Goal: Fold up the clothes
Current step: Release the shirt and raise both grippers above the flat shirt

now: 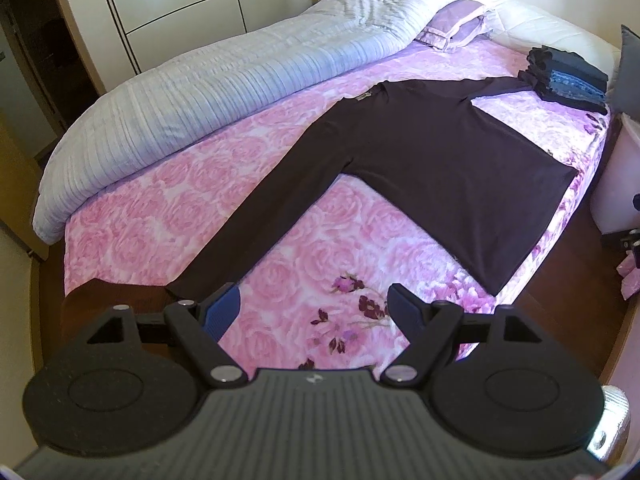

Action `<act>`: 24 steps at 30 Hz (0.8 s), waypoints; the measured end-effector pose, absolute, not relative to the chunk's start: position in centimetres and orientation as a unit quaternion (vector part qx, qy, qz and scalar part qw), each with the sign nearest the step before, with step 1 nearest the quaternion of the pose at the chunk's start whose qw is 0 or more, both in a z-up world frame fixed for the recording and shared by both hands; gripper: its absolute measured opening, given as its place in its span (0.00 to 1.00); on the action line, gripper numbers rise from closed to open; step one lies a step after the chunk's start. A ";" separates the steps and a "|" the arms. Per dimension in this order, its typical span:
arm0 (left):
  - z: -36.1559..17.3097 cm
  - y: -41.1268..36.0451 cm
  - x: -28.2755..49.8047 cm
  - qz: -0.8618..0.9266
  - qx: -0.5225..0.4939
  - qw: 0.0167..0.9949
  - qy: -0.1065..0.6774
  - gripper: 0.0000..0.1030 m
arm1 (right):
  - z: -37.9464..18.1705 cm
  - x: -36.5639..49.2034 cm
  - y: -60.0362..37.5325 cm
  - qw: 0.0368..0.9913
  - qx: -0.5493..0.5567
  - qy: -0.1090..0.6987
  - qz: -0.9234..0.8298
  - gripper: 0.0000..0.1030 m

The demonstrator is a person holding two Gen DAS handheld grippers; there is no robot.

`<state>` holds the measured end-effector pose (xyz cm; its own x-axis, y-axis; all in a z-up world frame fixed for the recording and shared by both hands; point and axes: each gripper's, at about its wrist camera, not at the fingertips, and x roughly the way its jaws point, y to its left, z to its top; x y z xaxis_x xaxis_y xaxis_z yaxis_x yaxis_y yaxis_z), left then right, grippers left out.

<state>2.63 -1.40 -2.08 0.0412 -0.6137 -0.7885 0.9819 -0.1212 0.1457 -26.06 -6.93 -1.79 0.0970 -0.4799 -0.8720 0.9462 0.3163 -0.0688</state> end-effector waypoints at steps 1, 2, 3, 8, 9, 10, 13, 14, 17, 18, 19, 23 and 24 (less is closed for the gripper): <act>-2.1 -1.4 2.5 -0.646 0.376 0.617 0.245 0.76 | -1.9 -26.1 -7.1 0.690 0.272 0.429 -0.515 0.89; -2.1 -1.3 2.4 -0.644 0.377 0.619 0.246 0.76 | -2.0 -26.2 -7.2 0.691 0.273 0.430 -0.513 0.89; -2.0 -1.3 2.2 -0.642 0.377 0.620 0.246 0.76 | -2.0 -26.3 -7.3 0.692 0.273 0.430 -0.511 0.89; -2.1 -1.1 1.4 -0.634 0.377 0.628 0.249 0.76 | -2.4 -27.0 -7.9 0.699 0.270 0.436 -0.499 0.89; -2.1 -1.0 1.2 -0.632 0.376 0.629 0.251 0.76 | -2.5 -27.1 -8.1 0.701 0.269 0.437 -0.496 0.89; -2.2 -1.0 1.1 -0.631 0.376 0.630 0.252 0.76 | -2.5 -27.3 -8.1 0.702 0.269 0.438 -0.493 0.89; -2.3 -0.8 0.6 -0.626 0.375 0.634 0.255 0.76 | -2.8 -27.4 -8.3 0.705 0.267 0.442 -0.487 0.89; -2.3 -0.8 0.5 -0.625 0.374 0.635 0.257 0.76 | -2.8 -27.5 -8.3 0.706 0.266 0.443 -0.484 0.89; -2.3 -0.6 0.0 -0.622 0.373 0.638 0.259 0.76 | -3.0 -27.7 -8.5 0.708 0.263 0.448 -0.478 0.89; -2.3 -0.6 -0.1 -0.621 0.372 0.639 0.260 0.76 | -3.1 -27.8 -8.6 0.709 0.262 0.449 -0.476 0.89; -2.4 -0.5 -0.2 -0.620 0.372 0.640 0.261 0.76 | -3.1 -27.9 -8.6 0.709 0.261 0.450 -0.475 0.89; -2.7 -0.2 -0.1 -0.616 0.372 0.642 0.265 0.76 | -3.6 -27.9 -8.7 0.710 0.262 0.455 -0.470 0.89; -2.9 -0.2 0.0 -0.614 0.373 0.642 0.266 0.76 | -3.8 -27.7 -8.7 0.710 0.261 0.458 -0.467 0.89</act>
